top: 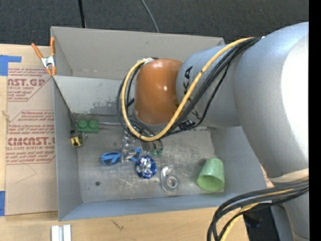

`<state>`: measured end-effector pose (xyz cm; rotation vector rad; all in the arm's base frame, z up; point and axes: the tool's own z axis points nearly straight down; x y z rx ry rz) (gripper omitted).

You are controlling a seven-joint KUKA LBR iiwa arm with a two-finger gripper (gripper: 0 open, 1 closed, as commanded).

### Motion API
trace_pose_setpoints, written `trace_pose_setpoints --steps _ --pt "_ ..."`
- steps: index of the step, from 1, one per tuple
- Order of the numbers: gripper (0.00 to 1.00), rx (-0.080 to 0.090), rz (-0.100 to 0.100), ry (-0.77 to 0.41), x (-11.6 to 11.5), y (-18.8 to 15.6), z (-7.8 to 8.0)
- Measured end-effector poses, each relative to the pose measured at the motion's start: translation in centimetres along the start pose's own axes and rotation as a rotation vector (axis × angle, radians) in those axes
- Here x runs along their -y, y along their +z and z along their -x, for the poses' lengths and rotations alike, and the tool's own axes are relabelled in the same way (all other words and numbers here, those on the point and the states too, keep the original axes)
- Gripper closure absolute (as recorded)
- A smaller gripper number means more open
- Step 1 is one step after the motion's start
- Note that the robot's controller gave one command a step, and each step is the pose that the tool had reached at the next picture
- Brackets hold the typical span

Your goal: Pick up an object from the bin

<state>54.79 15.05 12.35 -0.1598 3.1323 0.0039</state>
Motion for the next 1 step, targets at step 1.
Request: trace_pose_setpoints --steps 1 --pt "1.00 -0.001 0.000 -0.001 -0.09 -1.96 0.10"
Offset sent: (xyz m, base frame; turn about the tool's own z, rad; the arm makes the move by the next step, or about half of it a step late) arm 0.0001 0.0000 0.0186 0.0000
